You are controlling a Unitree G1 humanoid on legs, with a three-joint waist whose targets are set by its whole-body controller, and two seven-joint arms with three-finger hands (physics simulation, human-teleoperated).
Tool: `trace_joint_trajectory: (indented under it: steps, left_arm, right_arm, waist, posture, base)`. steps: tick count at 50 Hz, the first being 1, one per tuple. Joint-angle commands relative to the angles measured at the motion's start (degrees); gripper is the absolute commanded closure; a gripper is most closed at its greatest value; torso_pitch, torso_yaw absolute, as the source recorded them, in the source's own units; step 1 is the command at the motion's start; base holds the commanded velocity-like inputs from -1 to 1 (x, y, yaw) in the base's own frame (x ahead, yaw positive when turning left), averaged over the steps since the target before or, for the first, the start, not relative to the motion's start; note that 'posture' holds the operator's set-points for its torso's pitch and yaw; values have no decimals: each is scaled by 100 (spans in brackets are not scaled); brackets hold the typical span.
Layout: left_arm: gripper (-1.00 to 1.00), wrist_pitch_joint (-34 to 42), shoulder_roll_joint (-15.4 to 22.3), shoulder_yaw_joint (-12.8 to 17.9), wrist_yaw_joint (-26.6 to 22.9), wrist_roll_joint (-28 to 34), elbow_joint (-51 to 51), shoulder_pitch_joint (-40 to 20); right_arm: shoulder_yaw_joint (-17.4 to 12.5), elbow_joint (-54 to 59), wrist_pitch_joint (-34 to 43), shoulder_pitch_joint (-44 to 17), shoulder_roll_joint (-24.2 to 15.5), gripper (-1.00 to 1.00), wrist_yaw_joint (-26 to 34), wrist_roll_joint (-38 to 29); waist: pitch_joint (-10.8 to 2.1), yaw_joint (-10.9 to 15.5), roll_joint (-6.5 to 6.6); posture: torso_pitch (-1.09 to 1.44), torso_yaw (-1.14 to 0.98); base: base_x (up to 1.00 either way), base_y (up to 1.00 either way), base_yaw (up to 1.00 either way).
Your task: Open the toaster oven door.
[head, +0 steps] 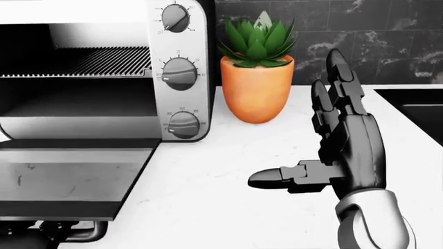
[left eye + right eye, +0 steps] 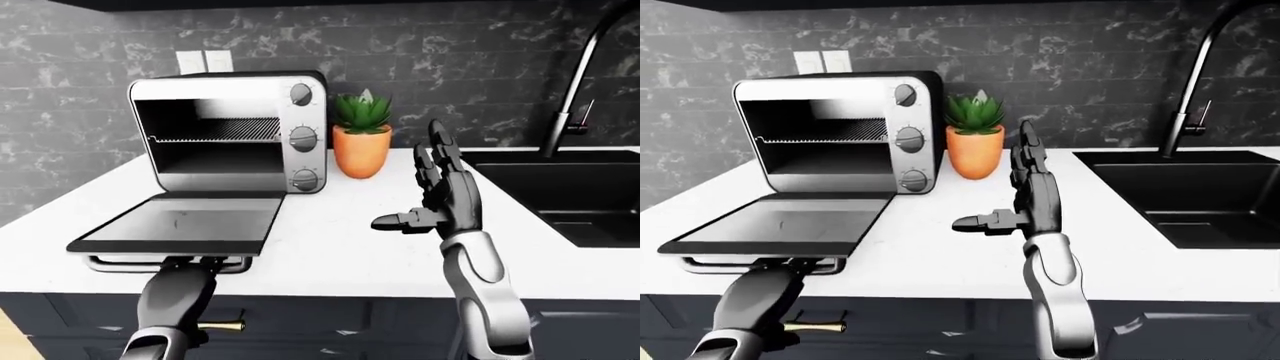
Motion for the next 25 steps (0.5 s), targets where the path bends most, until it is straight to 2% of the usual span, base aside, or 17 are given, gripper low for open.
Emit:
trace_joint_trajectory:
  steps: [1, 6, 10, 25]
  left_arm:
    - [-55, -53, 2, -33, 39, -29, -104, -42]
    - [-55, -164, -14, -31, 97, 38, 92, 75]
    - [-65, -369, -16, -80, 101, 174, 367, 344]
    - [-65, -519, -30, -55, 190, 224, 559, 417]
  right_arm:
    - [-18, -201, -137, -157, -21, -100, -2, 8]
    - [-15, -197, -140, -158, -20, -100, -5, 7]
    - [-11, -185, -166, -142, -15, -100, 1, 2]
    - [-5, -223, -140, -131, -11, -100, 2, -5]
  waist:
    - [30, -13, 14]
    - [15, -18, 37]
    - [-6, -26, 69]
    - [-53, -15, 121]
  posture:
    - [-55, 0]
    - [-55, 0]
    - [-55, 0]
    - [-55, 0]
  base:
    - [0, 0, 0]
    - [0, 0, 0]
    - [0, 0, 0]
    - [0, 0, 0]
